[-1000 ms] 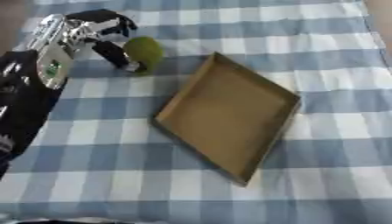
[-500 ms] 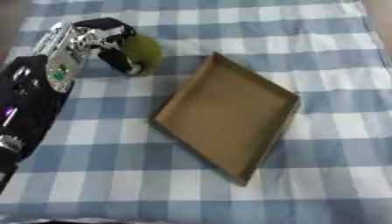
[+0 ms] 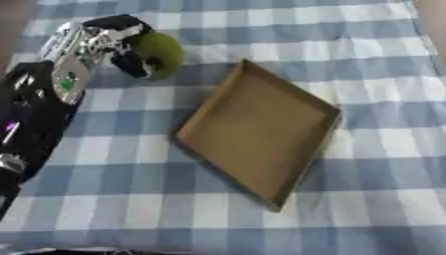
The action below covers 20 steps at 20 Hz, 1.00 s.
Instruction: Pick up objects on the table and place them in the box.
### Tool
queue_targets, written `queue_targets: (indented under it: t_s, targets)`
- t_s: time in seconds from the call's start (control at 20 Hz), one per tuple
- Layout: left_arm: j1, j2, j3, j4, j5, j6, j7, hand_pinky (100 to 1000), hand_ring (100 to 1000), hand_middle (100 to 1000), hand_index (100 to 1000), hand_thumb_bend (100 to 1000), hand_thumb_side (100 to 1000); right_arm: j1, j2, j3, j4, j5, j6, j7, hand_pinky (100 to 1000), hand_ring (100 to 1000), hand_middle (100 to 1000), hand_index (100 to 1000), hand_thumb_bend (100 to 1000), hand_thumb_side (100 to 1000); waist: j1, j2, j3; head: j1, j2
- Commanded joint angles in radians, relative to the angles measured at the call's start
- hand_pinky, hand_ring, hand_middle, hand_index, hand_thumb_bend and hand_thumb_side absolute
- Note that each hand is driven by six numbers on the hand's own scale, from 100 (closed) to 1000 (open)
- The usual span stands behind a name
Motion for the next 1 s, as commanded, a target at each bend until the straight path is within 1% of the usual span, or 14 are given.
queue_targets:
  t_s: [0.05, 0.2, 0.35, 0.5, 0.55, 0.75, 0.85, 1.0]
  targets:
    - [-0.017, 0.049, -0.003, -0.11, 0.047, 0.001, 0.045, 561, 517, 453, 666, 100, 262, -0.016, -0.016, -0.007, -0.018, -0.007, -0.001, -0.005, 901, 903, 618, 836, 100, 538, -0.002, -0.026, 0.006, -0.001, -0.004]
    - [-0.015, 0.071, -0.016, -0.211, 0.094, 0.011, 0.063, 554, 511, 445, 654, 100, 266, -0.016, -0.019, -0.014, -0.018, -0.01, 0.002, -0.016, 901, 903, 619, 836, 100, 539, -0.003, -0.03, 0.013, 0.0, -0.005]
    - [-0.019, 0.092, -0.033, -0.344, 0.116, 0.012, 0.073, 547, 502, 443, 635, 100, 270, -0.018, -0.04, -0.018, -0.018, -0.01, 0.004, -0.024, 897, 895, 622, 835, 100, 536, -0.005, -0.039, 0.017, -0.001, -0.003]
    - [-0.016, 0.107, -0.052, -0.469, 0.132, 0.019, 0.072, 543, 498, 457, 630, 100, 257, -0.025, -0.066, -0.019, -0.018, -0.005, 0.006, -0.032, 893, 889, 624, 834, 100, 494, -0.008, -0.046, 0.017, -0.002, -0.003]
    - [-0.014, 0.11, -0.067, -0.514, 0.137, 0.018, 0.069, 545, 498, 460, 631, 100, 250, -0.03, -0.079, -0.018, -0.018, -0.002, 0.007, -0.033, 891, 884, 626, 834, 100, 459, -0.009, -0.049, 0.016, -0.003, -0.003]
    - [-0.001, 0.097, -0.135, -0.681, 0.178, 0.011, 0.041, 541, 490, 455, 629, 100, 262, -0.054, -0.128, -0.016, -0.018, 0.009, 0.015, -0.041, 885, 873, 630, 833, 100, 386, -0.015, -0.056, 0.015, -0.005, 0.0]
    - [0.005, 0.083, -0.164, -0.744, 0.194, 0.014, 0.019, 510, 472, 439, 612, 100, 279, -0.064, -0.147, -0.012, -0.018, 0.012, 0.022, -0.043, 884, 870, 631, 833, 100, 366, -0.017, -0.058, 0.015, -0.007, 0.004]
    - [0.015, 0.056, -0.215, -0.81, 0.225, 0.018, -0.015, 509, 471, 438, 610, 100, 281, -0.077, -0.174, -0.006, -0.018, 0.014, 0.037, -0.044, 883, 869, 631, 832, 100, 354, -0.017, -0.06, 0.015, -0.01, 0.009]
